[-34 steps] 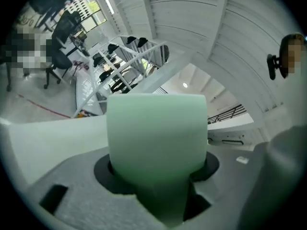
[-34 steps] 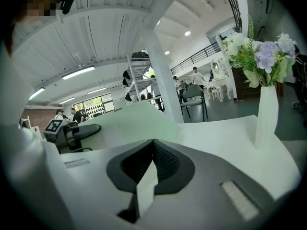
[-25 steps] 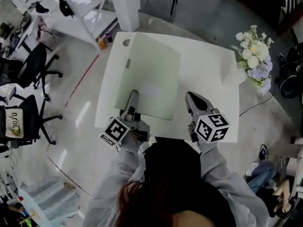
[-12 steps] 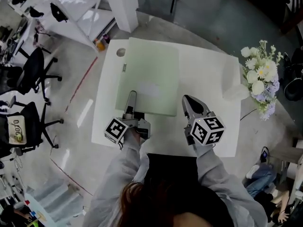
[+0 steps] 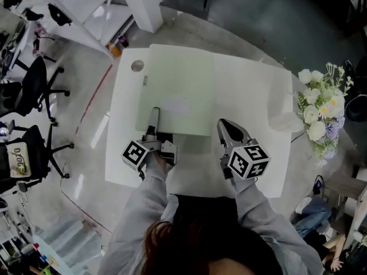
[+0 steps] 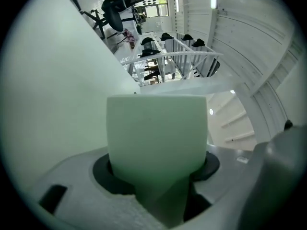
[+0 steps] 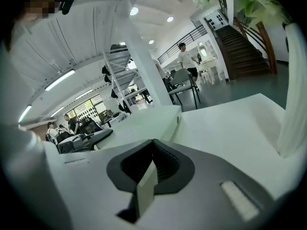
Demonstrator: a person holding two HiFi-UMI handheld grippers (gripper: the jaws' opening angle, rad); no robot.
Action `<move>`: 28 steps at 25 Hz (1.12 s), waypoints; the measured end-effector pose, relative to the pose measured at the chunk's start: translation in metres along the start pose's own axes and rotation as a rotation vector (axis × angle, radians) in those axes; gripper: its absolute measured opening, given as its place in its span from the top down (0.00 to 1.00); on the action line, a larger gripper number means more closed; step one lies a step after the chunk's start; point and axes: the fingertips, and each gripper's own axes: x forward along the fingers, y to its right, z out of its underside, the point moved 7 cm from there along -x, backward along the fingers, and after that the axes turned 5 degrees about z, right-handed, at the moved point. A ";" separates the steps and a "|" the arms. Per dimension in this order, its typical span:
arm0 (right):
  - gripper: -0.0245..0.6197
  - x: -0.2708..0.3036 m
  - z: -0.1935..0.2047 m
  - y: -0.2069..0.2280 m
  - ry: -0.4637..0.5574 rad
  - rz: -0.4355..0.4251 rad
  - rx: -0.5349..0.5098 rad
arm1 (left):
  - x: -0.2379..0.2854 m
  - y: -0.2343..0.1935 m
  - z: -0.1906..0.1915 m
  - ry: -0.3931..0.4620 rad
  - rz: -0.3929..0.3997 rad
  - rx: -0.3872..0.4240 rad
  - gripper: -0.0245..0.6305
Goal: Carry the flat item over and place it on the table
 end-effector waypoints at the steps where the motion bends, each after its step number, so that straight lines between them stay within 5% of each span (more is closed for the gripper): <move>1: 0.95 0.002 0.001 0.002 -0.003 0.000 0.007 | 0.002 -0.004 -0.001 0.005 -0.010 -0.021 0.55; 8: 0.95 0.009 0.004 0.013 -0.019 0.003 0.028 | 0.005 -0.028 -0.007 0.029 -0.082 -0.076 0.52; 12: 0.95 0.010 0.007 0.014 -0.028 0.004 0.030 | 0.010 -0.024 -0.010 -0.008 -0.108 0.055 0.48; 24: 0.95 0.009 0.013 0.004 -0.038 0.001 0.012 | 0.009 -0.020 -0.018 -0.166 -0.323 0.548 0.13; 28: 0.95 0.008 0.012 0.003 -0.038 0.004 0.011 | 0.009 -0.022 -0.021 -0.187 -0.391 0.611 0.04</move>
